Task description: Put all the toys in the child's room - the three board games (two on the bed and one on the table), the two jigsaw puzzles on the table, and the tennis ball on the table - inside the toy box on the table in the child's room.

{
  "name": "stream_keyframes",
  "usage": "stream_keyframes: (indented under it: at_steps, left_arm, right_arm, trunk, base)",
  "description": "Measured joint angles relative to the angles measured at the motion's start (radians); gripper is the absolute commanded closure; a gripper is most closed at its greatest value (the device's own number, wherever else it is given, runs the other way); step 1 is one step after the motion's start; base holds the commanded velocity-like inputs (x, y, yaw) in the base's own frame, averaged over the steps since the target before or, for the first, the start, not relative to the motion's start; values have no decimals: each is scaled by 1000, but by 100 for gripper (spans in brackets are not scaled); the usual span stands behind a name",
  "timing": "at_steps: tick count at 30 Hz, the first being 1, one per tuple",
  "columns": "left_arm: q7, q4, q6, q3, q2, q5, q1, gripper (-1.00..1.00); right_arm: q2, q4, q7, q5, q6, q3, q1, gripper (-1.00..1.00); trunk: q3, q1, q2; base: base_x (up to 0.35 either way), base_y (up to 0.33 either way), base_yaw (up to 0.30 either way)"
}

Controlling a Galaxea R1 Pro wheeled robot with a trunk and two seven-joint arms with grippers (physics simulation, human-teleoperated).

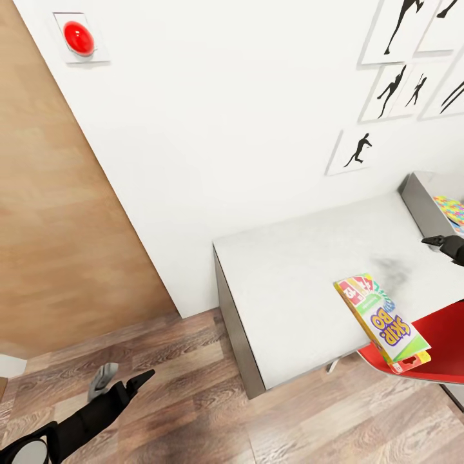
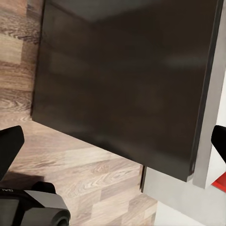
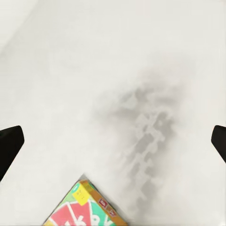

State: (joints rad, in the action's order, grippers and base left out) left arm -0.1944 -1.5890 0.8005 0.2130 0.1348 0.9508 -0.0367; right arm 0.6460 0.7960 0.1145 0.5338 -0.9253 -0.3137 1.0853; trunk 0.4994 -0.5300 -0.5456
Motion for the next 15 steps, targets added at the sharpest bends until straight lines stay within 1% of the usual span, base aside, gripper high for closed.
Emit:
stream_keyframes:
  at_steps: [1,2,4,5,7,8,10,11,12,15]
  left_arm:
    - [0,0,0,0,-1,0,0,-100]
    - [0,0,0,0,-1,0,0,-100]
    - [0,0,0,2,-1,0,1,-100]
    - [0,0,0,2,-1,0,1,-100]
    - [0,0,1,4,-2,0,1,-100]
    - [0,0,1,4,-2,0,1,-100]
    - [0,0,1,5,-2,1,1,-100]
    - [0,0,1,5,-2,1,1,-100]
    - [-1,0,1,6,-3,1,1,-100]
    - [0,0,2,7,-3,1,1,-100]
  right_arm:
    - [2,32,2,6,-11,-5,-18,-100]
    - [2,33,2,6,-12,-5,-19,-100]
    - [5,84,5,22,-37,-12,-53,-100]
    - [5,85,5,23,-37,-12,-54,-100]
    - [7,122,7,45,-70,-17,-78,-100]
    - [7,122,7,45,-71,-17,-79,-100]
    - [8,146,8,69,-104,-20,-95,-100]
    - [8,147,8,69,-104,-20,-95,-100]
    - [9,155,9,81,-116,-22,-101,-100]
    - [11,172,10,112,-117,-24,-122,-100]
  trunk:
    - [0,0,0]
    - [0,0,0]
    - [0,0,0]
    - [0,0,0]
    - [0,0,0]
    - [0,0,0]
    - [0,0,0]
    - [0,0,0]
    - [0,0,0]
    - [0,0,0]
  base:
    - [0,0,0]
    - [0,0,0]
    - [0,0,0]
    - [0,0,0]
    - [0,0,0]
    - [0,0,0]
    - [0,0,0]
    - [0,0,0]
    - [0,0,-9]
    - [0,0,-42]
